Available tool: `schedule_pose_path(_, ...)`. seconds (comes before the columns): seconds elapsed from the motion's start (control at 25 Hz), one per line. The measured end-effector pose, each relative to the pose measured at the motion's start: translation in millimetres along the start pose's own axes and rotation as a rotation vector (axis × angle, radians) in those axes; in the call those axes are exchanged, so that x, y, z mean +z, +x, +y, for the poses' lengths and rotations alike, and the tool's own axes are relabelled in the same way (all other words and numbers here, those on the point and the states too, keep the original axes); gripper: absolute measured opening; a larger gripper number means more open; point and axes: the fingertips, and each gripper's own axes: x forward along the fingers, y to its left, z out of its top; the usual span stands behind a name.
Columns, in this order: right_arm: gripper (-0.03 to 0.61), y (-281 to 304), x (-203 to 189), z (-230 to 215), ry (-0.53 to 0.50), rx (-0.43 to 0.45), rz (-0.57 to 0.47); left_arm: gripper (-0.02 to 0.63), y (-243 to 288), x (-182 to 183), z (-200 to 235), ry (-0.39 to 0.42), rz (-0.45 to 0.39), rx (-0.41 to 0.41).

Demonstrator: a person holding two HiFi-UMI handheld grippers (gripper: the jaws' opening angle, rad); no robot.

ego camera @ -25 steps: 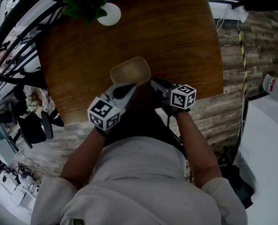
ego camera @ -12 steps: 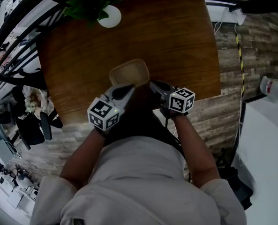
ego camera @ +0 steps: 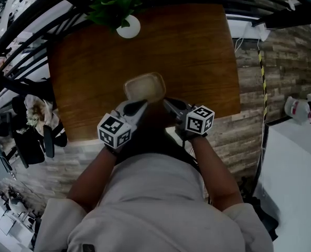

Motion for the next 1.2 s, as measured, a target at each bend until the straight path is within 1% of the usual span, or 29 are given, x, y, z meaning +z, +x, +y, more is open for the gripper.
schedule_pose_path(0.32,0.006,-1,9,58,-0.088,0.071,0.018,0.004,-35,7,-13,0.007,-0.040,0.048)
schedule_pose_path(0.52,0.006,-8,20,94,-0.145,0.108,0.007,0.004,-54,19,-27,0.034,-0.081,0.073)
schedule_pose_path(0.88,0.006,-20,52,136,-0.258,0.131,-0.021,0.004,-91,42,-40,0.078,-0.158,0.121)
schedule_pose_path(1.2,0.006,-34,77,170,-0.356,0.112,-0.061,0.003,-117,56,-53,0.089,-0.193,0.137)
